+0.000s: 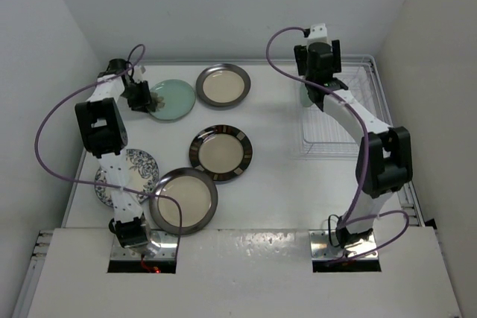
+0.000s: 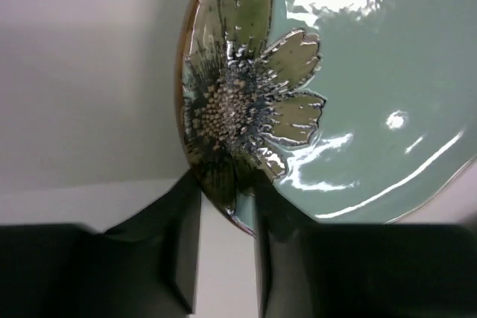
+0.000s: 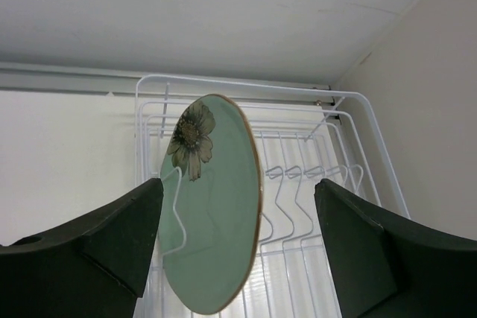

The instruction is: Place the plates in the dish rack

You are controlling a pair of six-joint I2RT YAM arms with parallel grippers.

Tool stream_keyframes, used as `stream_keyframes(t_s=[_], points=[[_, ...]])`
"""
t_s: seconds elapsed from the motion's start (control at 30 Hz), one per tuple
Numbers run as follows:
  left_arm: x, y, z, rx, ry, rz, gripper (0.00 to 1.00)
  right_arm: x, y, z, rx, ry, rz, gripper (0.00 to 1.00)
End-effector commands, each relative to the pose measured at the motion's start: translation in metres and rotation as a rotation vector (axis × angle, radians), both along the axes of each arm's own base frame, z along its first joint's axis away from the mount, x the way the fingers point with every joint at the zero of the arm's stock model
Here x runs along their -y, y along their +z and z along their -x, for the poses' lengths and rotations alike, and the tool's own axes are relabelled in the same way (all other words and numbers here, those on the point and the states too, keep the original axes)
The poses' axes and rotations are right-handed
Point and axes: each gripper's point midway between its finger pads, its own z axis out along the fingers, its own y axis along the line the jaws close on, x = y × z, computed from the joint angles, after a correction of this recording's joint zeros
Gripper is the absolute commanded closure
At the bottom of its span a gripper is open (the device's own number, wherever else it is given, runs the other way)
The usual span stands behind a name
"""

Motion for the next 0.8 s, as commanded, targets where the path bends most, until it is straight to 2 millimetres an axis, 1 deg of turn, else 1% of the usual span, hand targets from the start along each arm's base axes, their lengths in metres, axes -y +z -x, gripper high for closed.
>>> stream_keyframes(t_s=[0.0, 0.03, 0.07, 0.1, 0.13, 0.17, 0.23, 0.27, 0.3, 0.33, 0.37, 0.4, 0.43, 0.47, 0.5, 0.53, 0.57, 0.6, 0.63, 0.67, 0.7, 0.73, 0.77], points=[[0.013, -0.011, -0.009, 0.004, -0.018, 0.087, 0.77, 0.007, 0.055, 0.015, 0.150, -0.040, -0.032, 0.18], [0.013, -0.011, -0.009, 0.004, -0.018, 0.087, 0.83, 0.005, 0.055, 0.016, 0.149, -0.038, -0.034, 0.18], [0.008, -0.014, -0.009, 0.003, -0.009, 0.087, 0.96, 0.007, 0.056, 0.023, 0.149, -0.045, -0.030, 0.18], [0.010, -0.013, -0.010, 0.005, -0.014, 0.098, 1.00, 0.008, 0.059, 0.025, 0.152, -0.049, -0.027, 0.16], [0.003, -0.010, -0.011, 0.015, -0.002, 0.096, 1.00, 0.008, 0.059, 0.027, 0.147, -0.046, -0.018, 0.16], [0.005, -0.009, -0.011, 0.017, -0.006, 0.104, 1.00, 0.008, 0.063, 0.032, 0.154, -0.045, -0.017, 0.16], [-0.008, 0.007, -0.010, 0.049, 0.013, 0.113, 1.00, 0.007, 0.065, 0.037, 0.154, -0.042, -0.009, 0.16], [-0.012, 0.014, -0.008, 0.064, 0.017, 0.146, 1.00, 0.004, 0.068, 0.039, 0.156, -0.032, -0.011, 0.16], [-0.009, 0.023, -0.009, 0.089, -0.009, 0.152, 1.00, 0.002, 0.069, 0.040, 0.151, -0.024, -0.009, 0.16], [-0.014, 0.046, -0.010, 0.146, -0.040, 0.143, 1.00, -0.003, 0.071, 0.040, 0.152, 0.008, -0.014, 0.16], [-0.007, 0.059, -0.009, 0.181, -0.085, 0.165, 1.00, -0.008, 0.078, 0.040, 0.160, 0.032, -0.022, 0.16], [-0.007, 0.074, -0.010, 0.228, -0.138, 0.140, 1.00, -0.022, 0.075, 0.041, 0.122, 0.107, -0.026, 0.16], [-0.006, 0.090, -0.010, 0.268, -0.166, 0.125, 1.00, -0.030, 0.073, 0.040, 0.103, 0.157, -0.032, 0.15], [-0.002, 0.122, -0.009, 0.337, -0.200, 0.109, 1.00, -0.052, 0.082, 0.040, 0.081, 0.279, -0.054, 0.15], [0.000, 0.136, -0.008, 0.370, -0.223, 0.101, 1.00, -0.063, 0.070, 0.044, 0.010, 0.348, -0.064, 0.13], [0.002, 0.148, -0.006, 0.403, -0.252, 0.092, 1.00, -0.092, 0.067, 0.047, -0.022, 0.501, -0.100, 0.11], [0.006, 0.172, -0.005, 0.454, -0.269, 0.088, 1.00, -0.107, 0.069, 0.048, -0.064, 0.573, -0.120, 0.06], [0.006, 0.181, -0.004, 0.474, -0.278, 0.074, 1.00, -0.146, 0.058, 0.065, -0.141, 0.780, -0.185, 0.03], [0.020, 0.189, -0.001, 0.487, -0.321, 0.076, 1.00, -0.156, 0.052, 0.072, -0.186, 0.825, -0.207, 0.01], [0.027, 0.196, -0.001, 0.505, -0.344, 0.065, 1.00, -0.179, 0.050, 0.068, -0.208, 0.873, -0.238, 0.01], [0.035, 0.198, 0.003, 0.504, -0.365, 0.062, 1.00, -0.195, 0.047, 0.074, -0.231, 0.926, -0.280, 0.01], [0.049, 0.212, 0.006, 0.535, -0.406, 0.059, 1.00, -0.208, 0.038, 0.074, -0.257, 0.969, -0.307, 0.01], [0.054, 0.212, 0.008, 0.539, -0.428, 0.051, 1.00, -0.222, 0.036, 0.078, -0.263, 1.007, -0.324, 0.01]])
